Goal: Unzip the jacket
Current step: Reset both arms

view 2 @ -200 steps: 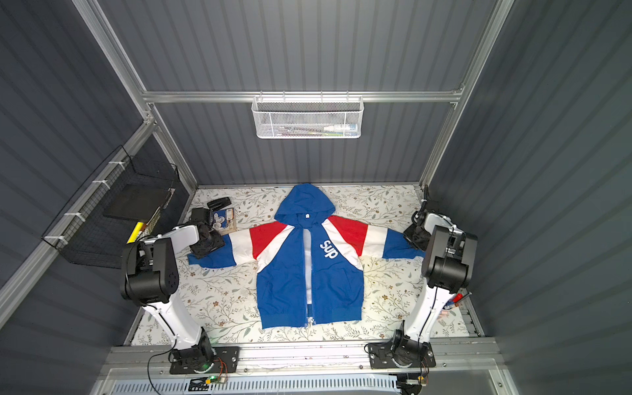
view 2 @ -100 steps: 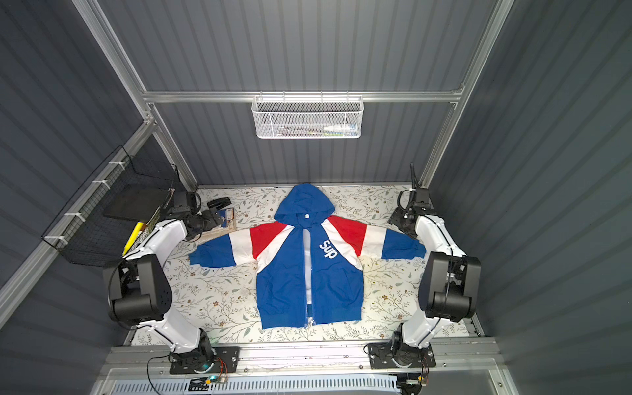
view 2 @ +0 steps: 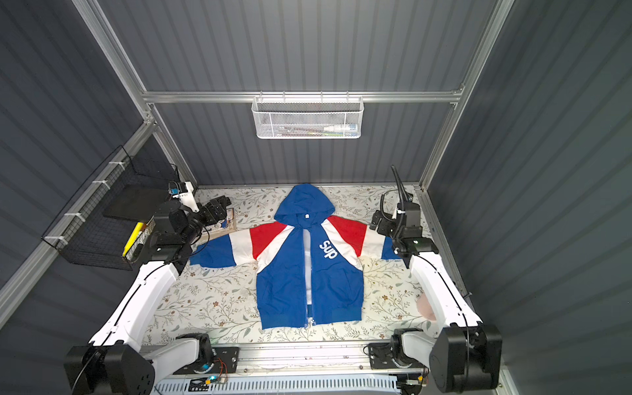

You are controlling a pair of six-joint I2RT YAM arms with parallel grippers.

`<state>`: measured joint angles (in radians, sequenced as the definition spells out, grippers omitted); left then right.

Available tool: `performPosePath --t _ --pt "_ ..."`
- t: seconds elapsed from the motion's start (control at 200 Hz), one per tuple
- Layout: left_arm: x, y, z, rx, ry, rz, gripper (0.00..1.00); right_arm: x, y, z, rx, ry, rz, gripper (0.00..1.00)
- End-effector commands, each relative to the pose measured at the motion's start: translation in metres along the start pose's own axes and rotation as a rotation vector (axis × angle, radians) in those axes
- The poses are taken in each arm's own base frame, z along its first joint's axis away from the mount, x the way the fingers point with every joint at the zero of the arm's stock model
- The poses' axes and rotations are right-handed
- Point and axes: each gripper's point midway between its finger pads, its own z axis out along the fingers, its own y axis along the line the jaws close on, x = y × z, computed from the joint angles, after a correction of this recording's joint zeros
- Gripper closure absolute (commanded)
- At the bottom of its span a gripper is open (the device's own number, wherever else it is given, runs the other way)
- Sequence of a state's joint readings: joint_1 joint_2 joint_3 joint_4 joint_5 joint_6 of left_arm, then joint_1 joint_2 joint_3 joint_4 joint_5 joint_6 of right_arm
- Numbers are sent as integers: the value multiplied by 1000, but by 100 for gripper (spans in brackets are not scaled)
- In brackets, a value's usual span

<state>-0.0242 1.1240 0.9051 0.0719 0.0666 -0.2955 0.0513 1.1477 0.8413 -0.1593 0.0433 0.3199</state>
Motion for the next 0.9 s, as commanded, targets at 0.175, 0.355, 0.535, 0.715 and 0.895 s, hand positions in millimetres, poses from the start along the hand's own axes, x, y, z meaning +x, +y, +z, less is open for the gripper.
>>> performPosePath --t 0.175,0.355,0.535,0.715,0.895 --pt "-20 -7 -13 50 -199 104 1 -3 -31 -7 135 -126 -68 1" --pt "12 -4 -42 86 -380 274 1 11 -40 0 146 -146 -102 1" --pt "54 21 -27 5 -259 260 1 33 -48 10 161 -81 -78 1" --pt "72 47 -19 -117 -234 291 1 45 -44 15 123 -50 -119 1" --pt "88 60 -1 -151 -223 297 1 55 -46 22 104 -15 -141 1"
